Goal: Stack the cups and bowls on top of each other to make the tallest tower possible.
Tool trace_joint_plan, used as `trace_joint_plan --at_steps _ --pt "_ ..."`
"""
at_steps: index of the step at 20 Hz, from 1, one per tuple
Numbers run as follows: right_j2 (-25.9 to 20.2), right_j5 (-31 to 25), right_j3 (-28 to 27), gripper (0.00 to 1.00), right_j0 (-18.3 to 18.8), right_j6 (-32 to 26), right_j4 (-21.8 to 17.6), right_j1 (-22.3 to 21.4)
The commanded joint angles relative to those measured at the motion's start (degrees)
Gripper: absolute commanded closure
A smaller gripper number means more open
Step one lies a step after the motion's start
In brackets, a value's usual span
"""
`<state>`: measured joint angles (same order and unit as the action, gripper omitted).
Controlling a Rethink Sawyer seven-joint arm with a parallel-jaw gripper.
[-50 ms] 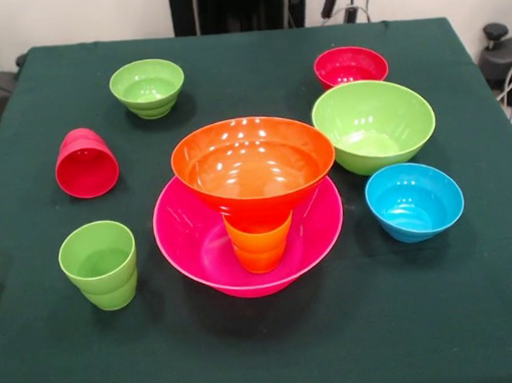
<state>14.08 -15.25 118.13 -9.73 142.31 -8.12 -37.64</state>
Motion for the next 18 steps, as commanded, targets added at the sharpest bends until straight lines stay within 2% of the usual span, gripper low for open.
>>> trace_joint_plan --at_steps 1,18 --pt "-1.08 4.42 -5.85 0.0 -2.0 8.92 3.66 4.71" --pt "0.6 1.06 -7.13 0.0 -4.79 8.68 8.12 5.07"
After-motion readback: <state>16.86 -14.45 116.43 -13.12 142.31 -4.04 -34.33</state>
